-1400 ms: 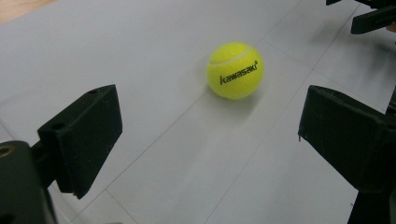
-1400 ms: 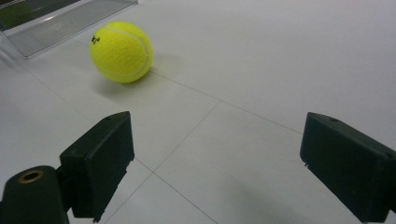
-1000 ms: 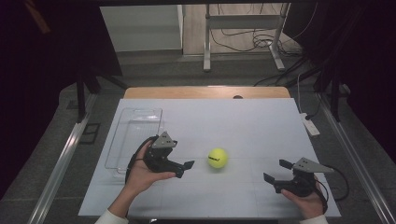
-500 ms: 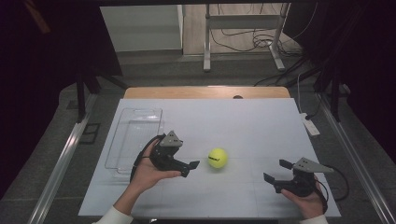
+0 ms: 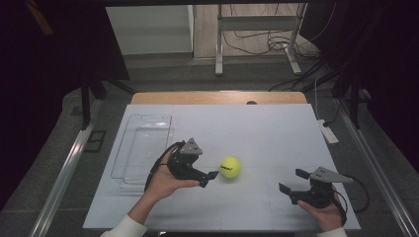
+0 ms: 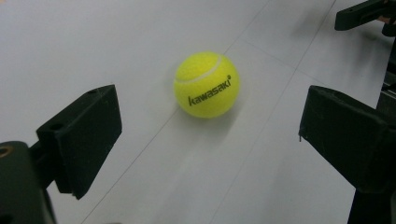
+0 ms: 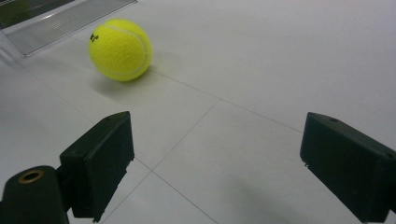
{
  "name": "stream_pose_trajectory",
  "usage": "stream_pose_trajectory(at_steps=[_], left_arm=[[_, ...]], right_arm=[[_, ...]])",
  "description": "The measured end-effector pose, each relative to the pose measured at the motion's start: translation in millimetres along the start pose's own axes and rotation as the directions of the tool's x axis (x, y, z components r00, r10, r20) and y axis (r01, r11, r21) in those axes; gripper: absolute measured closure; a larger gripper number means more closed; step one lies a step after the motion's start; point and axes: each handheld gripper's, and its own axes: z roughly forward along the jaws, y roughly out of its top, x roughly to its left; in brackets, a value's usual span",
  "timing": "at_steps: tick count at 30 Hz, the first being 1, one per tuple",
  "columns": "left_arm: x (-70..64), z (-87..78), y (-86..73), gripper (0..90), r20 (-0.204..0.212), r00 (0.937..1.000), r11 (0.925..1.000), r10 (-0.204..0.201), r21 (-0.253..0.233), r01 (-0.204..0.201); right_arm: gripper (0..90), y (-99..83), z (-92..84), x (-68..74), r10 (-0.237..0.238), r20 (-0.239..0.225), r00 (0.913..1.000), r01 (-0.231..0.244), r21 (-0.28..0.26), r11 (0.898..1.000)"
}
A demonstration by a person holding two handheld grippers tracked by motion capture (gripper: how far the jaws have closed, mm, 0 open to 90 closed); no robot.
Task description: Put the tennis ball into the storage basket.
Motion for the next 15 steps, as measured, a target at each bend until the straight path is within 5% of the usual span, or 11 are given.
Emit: stream_pose_trajectory(at_steps=[15], left_arm=[[-3.5,17.7,8.3,5.7,0.017,0.9997,0.9996,0.018,0.022,-0.019]], right_arm=[[9.9,-0.1,0.3,0.0,0.001,-0.002,1.0,-0.001,-0.001,1.0]])
